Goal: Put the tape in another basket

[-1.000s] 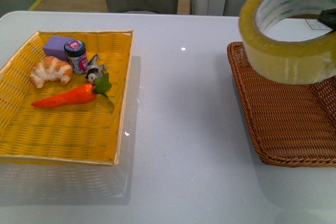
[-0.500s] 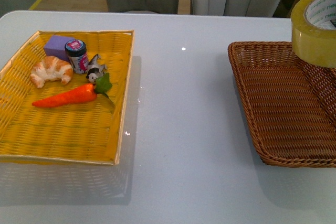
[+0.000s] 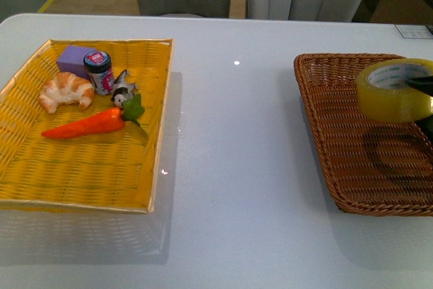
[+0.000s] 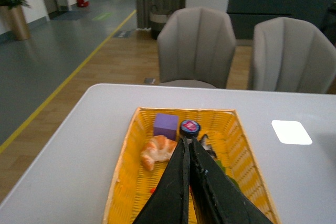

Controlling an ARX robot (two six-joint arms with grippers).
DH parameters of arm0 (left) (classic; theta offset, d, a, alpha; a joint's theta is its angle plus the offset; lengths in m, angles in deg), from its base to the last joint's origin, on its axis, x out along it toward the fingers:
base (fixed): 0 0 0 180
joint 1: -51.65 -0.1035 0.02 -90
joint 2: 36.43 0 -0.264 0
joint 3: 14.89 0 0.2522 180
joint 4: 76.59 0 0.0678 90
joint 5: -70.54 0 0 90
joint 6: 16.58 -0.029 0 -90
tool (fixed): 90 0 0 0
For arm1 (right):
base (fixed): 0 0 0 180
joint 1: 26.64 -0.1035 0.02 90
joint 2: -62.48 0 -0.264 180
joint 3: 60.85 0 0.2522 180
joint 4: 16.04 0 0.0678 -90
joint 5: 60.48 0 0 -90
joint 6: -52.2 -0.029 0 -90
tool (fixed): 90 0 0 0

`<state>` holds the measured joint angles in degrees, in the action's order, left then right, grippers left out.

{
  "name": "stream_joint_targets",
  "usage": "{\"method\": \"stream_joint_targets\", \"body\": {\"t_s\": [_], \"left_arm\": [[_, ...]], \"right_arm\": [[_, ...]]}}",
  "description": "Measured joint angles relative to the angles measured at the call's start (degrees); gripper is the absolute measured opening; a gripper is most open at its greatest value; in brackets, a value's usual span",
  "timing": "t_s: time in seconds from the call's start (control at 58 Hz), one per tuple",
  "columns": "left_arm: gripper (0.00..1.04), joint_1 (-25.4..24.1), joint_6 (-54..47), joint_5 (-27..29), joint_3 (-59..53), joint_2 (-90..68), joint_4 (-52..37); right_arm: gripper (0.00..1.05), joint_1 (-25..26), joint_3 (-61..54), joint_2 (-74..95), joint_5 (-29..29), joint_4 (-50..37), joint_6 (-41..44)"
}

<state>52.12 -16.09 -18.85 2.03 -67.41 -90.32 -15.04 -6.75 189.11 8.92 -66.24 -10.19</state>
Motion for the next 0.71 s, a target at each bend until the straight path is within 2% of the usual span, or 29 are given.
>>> {"method": "stream_joint_targets", "body": {"t_s": [0.172,0.345,0.534,0.569,0.707], "left_arm": [[0.02,-0.2,0.0,-0.5,-2.1,3.5,0.6],[0.02,-0.3,0.0,-0.6,-2.4,8.0,4.5],[0.02,-0.3,0.0,-0.6,-2.4,12.4,8.8],[0.02,-0.3,0.0,-0.6,-2.4,13.0,9.4],[0.02,-0.3,0.0,-0.6,-2.4,15.6,12.1]], "right_arm": [[0.47,-1.3,4.3,4.9,1.5,0.8,-1.3],[0.47,-3.3,7.7,7.1,2.9,6.4,1.0],[0.47,-3.9,8.1,7.6,3.3,7.0,1.8],[0.5,-3.9,8.0,7.6,3.3,7.0,2.0],[0.73,-3.7,6.2,6.4,2.9,6.6,2.1]]}}
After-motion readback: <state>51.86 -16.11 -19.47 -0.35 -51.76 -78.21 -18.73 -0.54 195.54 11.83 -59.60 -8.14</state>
